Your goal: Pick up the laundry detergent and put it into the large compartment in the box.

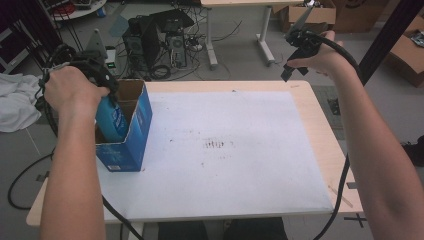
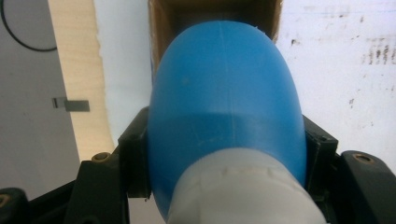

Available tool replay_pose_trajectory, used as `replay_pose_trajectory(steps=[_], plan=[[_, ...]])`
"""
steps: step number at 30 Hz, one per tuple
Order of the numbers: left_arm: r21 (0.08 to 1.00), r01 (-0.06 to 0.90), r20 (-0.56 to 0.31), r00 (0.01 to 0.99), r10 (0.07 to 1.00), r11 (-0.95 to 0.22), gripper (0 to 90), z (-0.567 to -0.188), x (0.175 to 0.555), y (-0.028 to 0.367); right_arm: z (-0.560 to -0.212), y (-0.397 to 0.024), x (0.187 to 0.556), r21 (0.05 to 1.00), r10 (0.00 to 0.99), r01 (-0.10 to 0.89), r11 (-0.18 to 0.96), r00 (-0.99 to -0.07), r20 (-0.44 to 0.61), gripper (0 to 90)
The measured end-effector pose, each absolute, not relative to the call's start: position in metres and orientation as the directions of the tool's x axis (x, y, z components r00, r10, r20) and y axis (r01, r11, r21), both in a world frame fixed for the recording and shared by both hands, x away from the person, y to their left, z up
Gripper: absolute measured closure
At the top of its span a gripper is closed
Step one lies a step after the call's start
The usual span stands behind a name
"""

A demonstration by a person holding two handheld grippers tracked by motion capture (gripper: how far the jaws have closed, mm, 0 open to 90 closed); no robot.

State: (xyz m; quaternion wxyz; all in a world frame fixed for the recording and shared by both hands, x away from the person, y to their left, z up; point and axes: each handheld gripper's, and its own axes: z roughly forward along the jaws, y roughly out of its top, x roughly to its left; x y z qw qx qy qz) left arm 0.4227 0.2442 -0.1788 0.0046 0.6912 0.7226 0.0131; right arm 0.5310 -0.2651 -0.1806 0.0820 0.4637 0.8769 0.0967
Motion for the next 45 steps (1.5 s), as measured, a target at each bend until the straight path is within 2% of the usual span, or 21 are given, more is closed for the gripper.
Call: replay_pose_trajectory(steps=[27,45], plan=[[-0.074,0.997,0.0,-0.034,0.999,0.034,38.0,-0.257,0.435,0.246,-0.187,-0.267,0.533,0.239,0.832,0.802,0.548,-0.553,-0.053,25.8],[-0.084,0.996,0.0,-0.03,1.0,0.03,37.9,-0.281,0.436,0.248,-0.189,-0.267,0.533,0.241,0.831,0.8,0.549,-0.554,-0.052,25.9]])
